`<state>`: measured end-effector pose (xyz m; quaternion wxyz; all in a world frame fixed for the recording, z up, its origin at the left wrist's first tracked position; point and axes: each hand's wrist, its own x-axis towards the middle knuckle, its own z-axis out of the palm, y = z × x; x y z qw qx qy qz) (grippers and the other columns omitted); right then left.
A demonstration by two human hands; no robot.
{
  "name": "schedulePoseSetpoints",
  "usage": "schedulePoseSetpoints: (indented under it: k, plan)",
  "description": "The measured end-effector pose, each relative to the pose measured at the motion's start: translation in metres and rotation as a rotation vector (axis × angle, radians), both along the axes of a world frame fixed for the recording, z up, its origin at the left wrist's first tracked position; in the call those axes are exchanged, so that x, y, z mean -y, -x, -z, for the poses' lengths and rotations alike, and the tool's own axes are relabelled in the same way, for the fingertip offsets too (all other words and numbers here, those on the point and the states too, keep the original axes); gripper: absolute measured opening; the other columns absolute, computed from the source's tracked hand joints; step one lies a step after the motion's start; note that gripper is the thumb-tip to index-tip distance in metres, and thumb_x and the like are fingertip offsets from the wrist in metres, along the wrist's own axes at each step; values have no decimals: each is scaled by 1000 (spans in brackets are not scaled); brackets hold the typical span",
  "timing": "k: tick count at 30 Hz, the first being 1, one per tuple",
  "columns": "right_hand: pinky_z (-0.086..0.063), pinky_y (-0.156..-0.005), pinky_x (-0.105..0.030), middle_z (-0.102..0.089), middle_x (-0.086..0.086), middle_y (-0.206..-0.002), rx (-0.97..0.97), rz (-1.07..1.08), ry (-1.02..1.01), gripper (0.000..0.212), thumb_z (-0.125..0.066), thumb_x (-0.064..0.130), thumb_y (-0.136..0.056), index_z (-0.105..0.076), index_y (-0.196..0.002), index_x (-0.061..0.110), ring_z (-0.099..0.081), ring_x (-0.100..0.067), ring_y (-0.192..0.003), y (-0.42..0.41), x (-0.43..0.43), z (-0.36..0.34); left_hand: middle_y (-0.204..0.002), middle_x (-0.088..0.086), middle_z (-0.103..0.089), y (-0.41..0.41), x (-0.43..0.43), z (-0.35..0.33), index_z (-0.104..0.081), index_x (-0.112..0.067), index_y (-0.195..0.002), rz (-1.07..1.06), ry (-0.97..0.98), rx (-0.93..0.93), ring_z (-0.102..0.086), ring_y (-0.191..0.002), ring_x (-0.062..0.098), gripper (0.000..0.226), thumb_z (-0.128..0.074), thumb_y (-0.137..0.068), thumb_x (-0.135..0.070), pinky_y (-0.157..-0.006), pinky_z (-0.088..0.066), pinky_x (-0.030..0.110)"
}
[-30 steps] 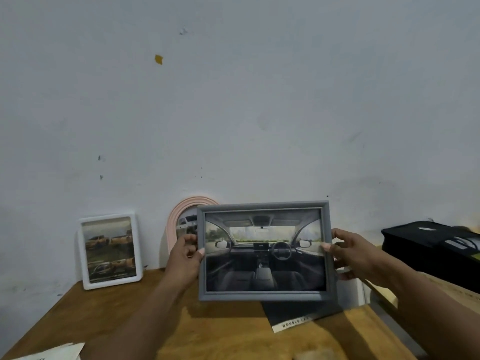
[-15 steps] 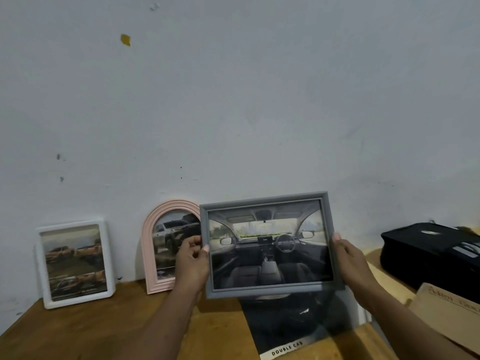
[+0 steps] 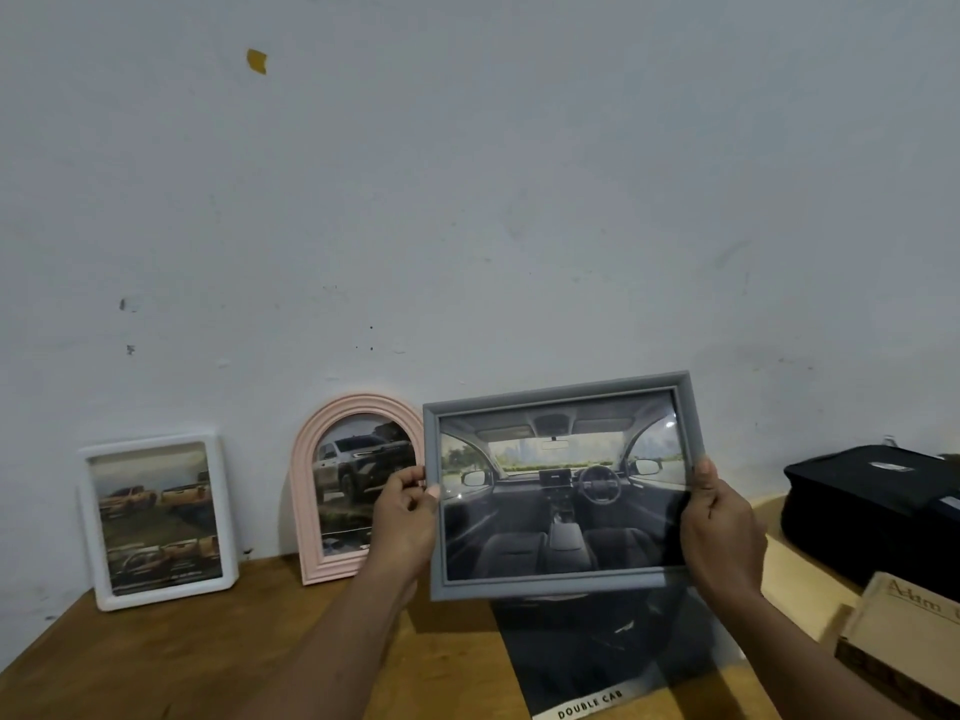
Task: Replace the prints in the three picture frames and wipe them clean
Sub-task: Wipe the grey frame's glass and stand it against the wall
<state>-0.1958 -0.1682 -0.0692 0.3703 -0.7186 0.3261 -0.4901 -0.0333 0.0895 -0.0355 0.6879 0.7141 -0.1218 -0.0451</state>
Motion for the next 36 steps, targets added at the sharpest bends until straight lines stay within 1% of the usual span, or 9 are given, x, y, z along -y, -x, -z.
schedulePoseSetpoints:
  k: [5, 10, 15, 18, 22, 25, 29, 32, 36]
  plan:
    - [-48, -63, -42, -59, -12, -67, 43, -57, -22, 66, -28, 64, -98, -56, -73, 10, -57, -29, -67, -9, 10, -5, -117, 4, -64, -7, 3, -3, -52, -19, -136, -4, -2, 54, -63, -107, 25, 33, -53, -104, -13, -94, -55, 49]
    - [-45, -64, -42, -59, -20, -71, -27, -310, -112, 74, -32, 66, -94, -58, -80, -1, -56, -30, -68, -16, 20, -6, -112, 1, -63, -12, 0, -1, -54, -20, -132, -73, 28, 85, -59, -98, 18, 28, -52, -105, -14, -76, -49, 34]
    - [-51, -70, -46, -62, -16, -79, -173, -438, -54, 52, -37, 49, -102, -62, -88, 6, -59, -32, -76, -18, 32, -20, -114, 2, -62, -18, 3, -6, -53, -23, -126, -124, 2, 185, -59, -99, 14, 24, -52, -104, -12, -75, -47, 28]
    - [-47, -69, -36, -61, -11, -86, -235, -467, -46, 39, -37, 40, -105, -60, -95, 10, -57, -26, -82, -21, 45, -31, -115, -1, -61, -21, 11, -8, -51, -27, -126, -127, -70, 262, -60, -102, 14, 28, -54, -103, -11, -69, -45, 21]
    - [-44, -70, -36, -60, -10, -85, -314, -416, 7, 38, -37, 39, -105, -58, -91, 11, -55, -24, -81, -24, 70, -39, -107, -7, -58, -16, 32, -3, -46, -33, -124, -144, -205, 368, -57, -90, 6, 27, -54, -103, -17, -62, -40, 16]
    - [-43, -66, -37, -61, -12, -82, -352, -384, 3, 41, -37, 41, -104, -59, -90, 9, -55, -25, -76, -27, 89, -35, -107, -6, -59, -16, 53, 6, -46, -32, -123, -164, -228, 407, -58, -90, 8, 25, -53, -104, -18, -64, -46, 21]
    - [-47, -54, -34, -58, -13, -82, -352, -394, -69, 38, -39, 40, -105, -58, -97, 9, -54, -26, -71, -37, 103, -25, -112, -2, -63, -26, 79, 21, -49, -30, -127, -241, -277, 413, -61, -98, 17, 27, -53, -103, -18, -79, -57, 39]
    - [-60, -67, -48, -63, -14, -89, -304, -375, -59, 34, -40, 40, -105, -58, -97, 12, -64, -33, -81, -47, 108, -14, -116, -3, -63, -33, 91, 29, -45, -34, -132, -294, -294, 425, -61, -103, 19, 35, -54, -102, -19, -83, -59, 44]
    - [-59, -74, -54, -64, -14, -89, -284, -355, -27, 26, -45, 35, -104, -56, -94, 13, -65, -34, -82, -59, 109, -3, -126, 0, -61, -37, 101, 40, -47, -25, -137, -325, -345, 425, -60, -111, 22, 39, -56, -100, -15, -92, -55, 46]
